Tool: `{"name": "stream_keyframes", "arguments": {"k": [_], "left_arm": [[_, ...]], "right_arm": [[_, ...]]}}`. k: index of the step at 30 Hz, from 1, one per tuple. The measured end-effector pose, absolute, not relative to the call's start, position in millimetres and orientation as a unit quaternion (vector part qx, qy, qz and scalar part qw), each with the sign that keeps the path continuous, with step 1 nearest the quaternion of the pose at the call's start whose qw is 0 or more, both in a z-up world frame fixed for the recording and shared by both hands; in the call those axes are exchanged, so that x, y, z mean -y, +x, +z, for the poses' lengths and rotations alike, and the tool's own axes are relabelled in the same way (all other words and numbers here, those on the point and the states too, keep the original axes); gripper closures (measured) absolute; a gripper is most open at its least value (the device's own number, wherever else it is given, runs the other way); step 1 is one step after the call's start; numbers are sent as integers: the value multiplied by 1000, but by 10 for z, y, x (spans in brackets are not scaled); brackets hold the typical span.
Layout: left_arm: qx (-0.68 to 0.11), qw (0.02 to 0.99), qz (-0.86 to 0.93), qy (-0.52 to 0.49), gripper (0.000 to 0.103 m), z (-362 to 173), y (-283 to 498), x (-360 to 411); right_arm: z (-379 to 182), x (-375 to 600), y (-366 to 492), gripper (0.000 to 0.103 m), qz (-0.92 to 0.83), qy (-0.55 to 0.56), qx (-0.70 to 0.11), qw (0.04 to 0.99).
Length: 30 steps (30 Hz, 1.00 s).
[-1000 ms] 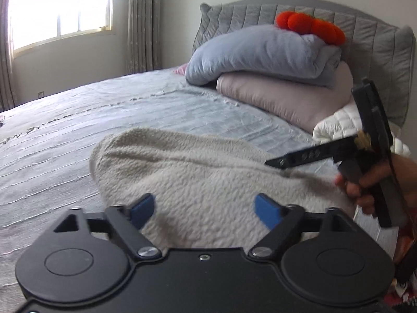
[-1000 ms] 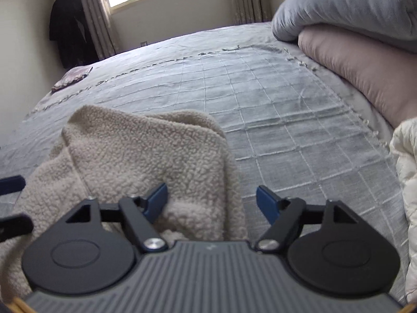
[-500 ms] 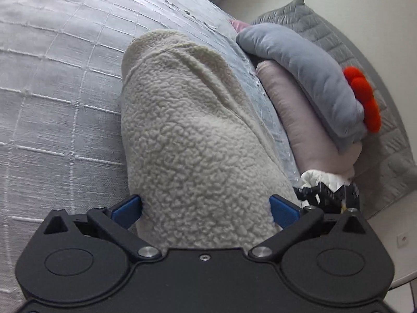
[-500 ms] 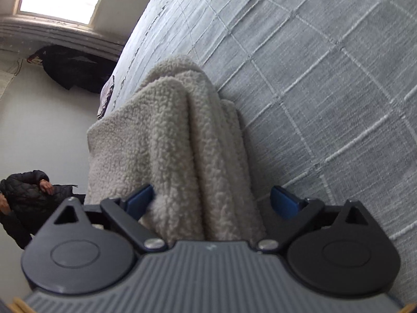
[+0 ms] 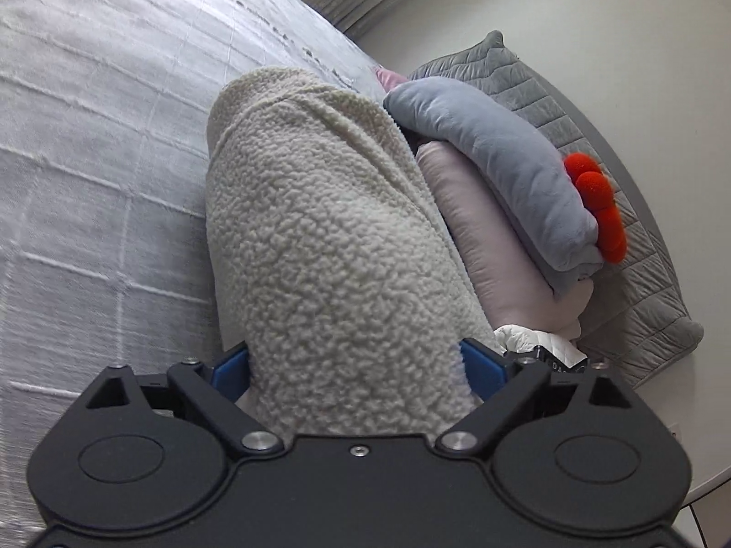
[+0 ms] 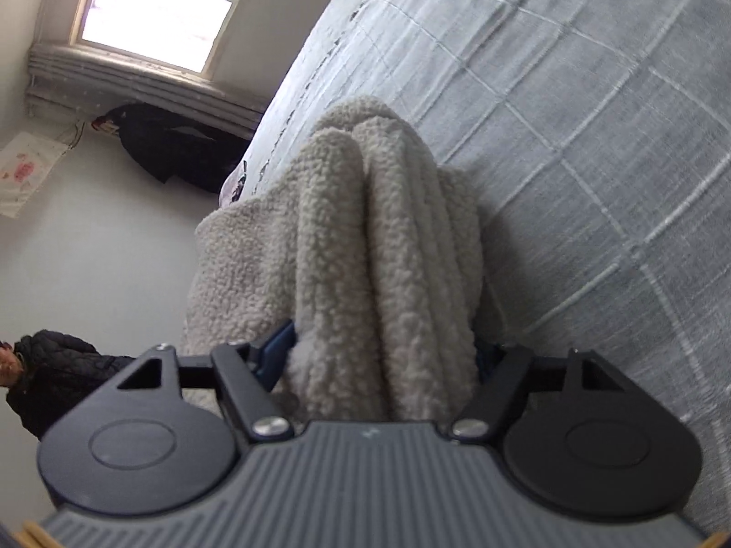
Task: Fold large clothes
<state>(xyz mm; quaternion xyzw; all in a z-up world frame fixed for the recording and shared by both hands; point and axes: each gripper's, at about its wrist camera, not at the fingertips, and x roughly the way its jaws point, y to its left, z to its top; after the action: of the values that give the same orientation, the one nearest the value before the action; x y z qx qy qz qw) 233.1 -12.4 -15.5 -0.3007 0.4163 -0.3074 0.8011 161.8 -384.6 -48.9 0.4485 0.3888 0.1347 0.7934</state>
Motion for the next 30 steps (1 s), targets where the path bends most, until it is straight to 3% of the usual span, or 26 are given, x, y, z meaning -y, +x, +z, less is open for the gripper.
{"name": "stream_keyframes", "arguments": {"k": [8, 12, 15, 18, 24, 26, 28, 30], "left_arm": [[-358, 864, -233, -267, 10, 200, 2546, -781], [-392, 868, -177, -246, 10, 34, 2694, -1037], [-357, 877, -200, -251, 10, 99, 2540, -1122], [-327, 895, -208, -219, 10, 262, 2372, -1045], [-295, 918, -218, -153, 15, 456, 2020, -889], [-288, 924, -214, -134, 30, 460, 1893, -860], [-281, 927, -213, -128, 49, 449, 1797, -856], [-279, 926, -222, -127, 62, 426, 1768, -839]], "right_arm": [[-241, 2803, 2163, 31, 185, 424, -377, 802], [-270, 2414, 2452, 24, 125, 362, -415, 826], [-56, 2334, 2392, 12, 106, 299, -403, 858], [162, 2306, 2273, 11, 86, 227, -398, 885], [392, 2370, 1807, 12, 86, 182, -376, 905], [410, 2315, 1677, 24, 89, 166, -372, 909], [378, 2297, 1531, 43, 106, 170, -364, 910], [381, 2279, 1419, 61, 122, 193, -352, 908]]}}
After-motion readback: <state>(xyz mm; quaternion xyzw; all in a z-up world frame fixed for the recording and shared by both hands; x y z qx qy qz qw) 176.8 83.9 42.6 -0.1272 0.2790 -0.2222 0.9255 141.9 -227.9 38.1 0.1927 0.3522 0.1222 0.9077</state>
